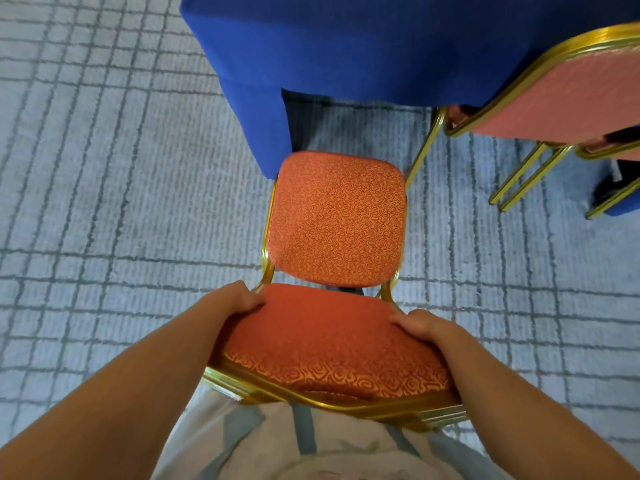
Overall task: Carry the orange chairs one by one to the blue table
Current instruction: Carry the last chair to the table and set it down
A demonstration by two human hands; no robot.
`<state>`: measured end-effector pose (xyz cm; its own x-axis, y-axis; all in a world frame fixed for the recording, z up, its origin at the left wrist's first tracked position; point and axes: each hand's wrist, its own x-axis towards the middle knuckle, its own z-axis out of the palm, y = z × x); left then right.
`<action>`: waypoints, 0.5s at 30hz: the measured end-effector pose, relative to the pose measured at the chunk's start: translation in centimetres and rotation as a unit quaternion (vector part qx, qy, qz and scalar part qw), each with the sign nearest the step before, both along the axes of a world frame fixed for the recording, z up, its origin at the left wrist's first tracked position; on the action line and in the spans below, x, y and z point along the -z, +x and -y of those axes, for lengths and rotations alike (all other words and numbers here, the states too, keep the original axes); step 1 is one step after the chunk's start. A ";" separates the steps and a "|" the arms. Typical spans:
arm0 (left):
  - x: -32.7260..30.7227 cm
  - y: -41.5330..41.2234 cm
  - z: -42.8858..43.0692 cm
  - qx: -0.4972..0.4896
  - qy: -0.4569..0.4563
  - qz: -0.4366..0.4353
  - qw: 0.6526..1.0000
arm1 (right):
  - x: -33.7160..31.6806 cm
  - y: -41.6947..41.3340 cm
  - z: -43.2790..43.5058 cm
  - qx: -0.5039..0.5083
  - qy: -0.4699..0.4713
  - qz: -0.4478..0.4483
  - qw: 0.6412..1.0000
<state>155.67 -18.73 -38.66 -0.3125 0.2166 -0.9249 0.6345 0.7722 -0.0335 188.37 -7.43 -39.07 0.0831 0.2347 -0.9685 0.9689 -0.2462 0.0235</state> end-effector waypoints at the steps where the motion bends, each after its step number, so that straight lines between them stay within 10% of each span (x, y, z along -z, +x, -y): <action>1: 0.2 0.0 -0.1 -0.003 -0.013 0.002 1.000 | 0.5 0.0 -0.2 0.013 -0.013 0.005 1.000; 15: -2.1 -1.6 -5.9 -0.053 -0.140 0.068 0.986 | -1.1 -2.0 -5.3 0.049 -0.126 0.011 0.991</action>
